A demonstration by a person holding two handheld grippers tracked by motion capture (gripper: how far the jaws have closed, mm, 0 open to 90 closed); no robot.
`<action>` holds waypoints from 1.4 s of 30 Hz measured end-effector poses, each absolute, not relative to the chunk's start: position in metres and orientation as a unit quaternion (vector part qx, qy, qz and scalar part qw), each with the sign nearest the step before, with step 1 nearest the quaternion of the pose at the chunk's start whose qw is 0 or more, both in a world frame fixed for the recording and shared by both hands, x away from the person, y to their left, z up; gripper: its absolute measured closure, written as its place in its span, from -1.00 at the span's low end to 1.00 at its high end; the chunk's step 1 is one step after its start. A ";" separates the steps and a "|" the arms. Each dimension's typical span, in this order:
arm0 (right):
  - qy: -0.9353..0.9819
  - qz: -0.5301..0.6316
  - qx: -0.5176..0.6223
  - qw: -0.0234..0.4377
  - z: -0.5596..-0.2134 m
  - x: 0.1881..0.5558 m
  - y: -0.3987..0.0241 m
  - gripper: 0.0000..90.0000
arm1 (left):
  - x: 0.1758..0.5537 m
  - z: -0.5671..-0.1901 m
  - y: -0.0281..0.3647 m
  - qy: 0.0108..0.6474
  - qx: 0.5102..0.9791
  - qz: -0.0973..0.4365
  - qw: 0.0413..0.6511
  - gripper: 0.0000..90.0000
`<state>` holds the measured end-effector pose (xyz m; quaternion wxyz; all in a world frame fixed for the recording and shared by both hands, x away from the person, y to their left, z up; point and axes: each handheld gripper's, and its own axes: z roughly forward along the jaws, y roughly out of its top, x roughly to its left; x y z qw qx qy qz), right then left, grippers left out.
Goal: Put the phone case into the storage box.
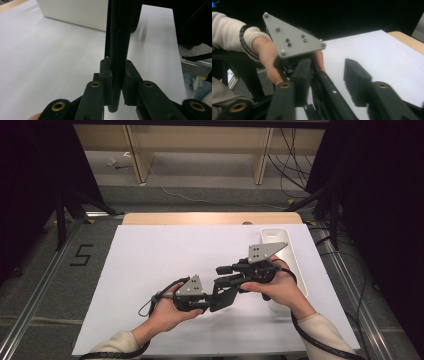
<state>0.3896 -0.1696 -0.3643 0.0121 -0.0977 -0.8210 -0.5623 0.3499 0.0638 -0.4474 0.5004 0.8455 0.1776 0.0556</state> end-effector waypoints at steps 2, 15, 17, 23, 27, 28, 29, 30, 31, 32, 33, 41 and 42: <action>-0.816 -0.569 -0.101 0.014 -0.365 0.390 -0.170 0.06 | 0.350 -0.447 0.064 0.180 0.845 0.061 0.499 0.78; -0.799 -0.588 -0.126 -0.011 -0.367 0.394 -0.174 -0.36 | 0.351 -0.446 0.067 0.197 0.839 0.068 0.502 0.78; -0.798 -0.589 -0.128 -0.015 -0.367 0.394 -0.175 -0.36 | 0.352 -0.446 0.067 0.199 0.838 0.069 0.503 0.78; -0.793 -0.592 -0.141 -0.024 -0.368 0.394 -0.175 -0.47 | 0.351 -0.445 0.068 0.205 0.835 0.072 0.506 0.78; -0.790 -0.592 -0.154 -0.031 -0.369 0.393 -0.175 -0.59 | 0.352 -0.444 0.069 0.208 0.833 0.075 0.508 0.78; -0.790 -0.592 -0.156 -0.033 -0.370 0.393 -0.176 -0.60 | 0.352 -0.444 0.069 0.210 0.832 0.076 0.508 0.78; -0.790 -0.592 -0.158 -0.034 -0.370 0.393 -0.176 -0.62 | 0.352 -0.444 0.069 0.211 0.832 0.076 0.508 0.78; -0.789 -0.593 -0.160 -0.034 -0.371 0.393 -0.176 -0.63 | 0.352 -0.444 0.069 0.211 0.832 0.077 0.507 0.78; -0.788 -0.593 -0.164 -0.034 -0.371 0.393 -0.176 -0.64 | 0.352 -0.444 0.070 0.212 0.831 0.079 0.508 0.78; -0.787 -0.593 -0.166 -0.035 -0.371 0.393 -0.176 -0.64 | 0.352 -0.444 0.070 0.213 0.831 0.079 0.508 0.78; -0.786 -0.594 -0.168 -0.037 -0.372 0.393 -0.176 -0.65 | 0.352 -0.444 0.070 0.214 0.830 0.080 0.508 0.78; -0.785 -0.589 -0.186 -0.054 -0.378 0.391 -0.172 -0.92 | 0.352 -0.442 0.071 0.225 0.826 0.088 0.509 0.78; -0.785 -0.588 -0.189 -0.056 -0.379 0.391 -0.172 -0.95 | 0.352 -0.442 0.071 0.228 0.825 0.090 0.509 0.78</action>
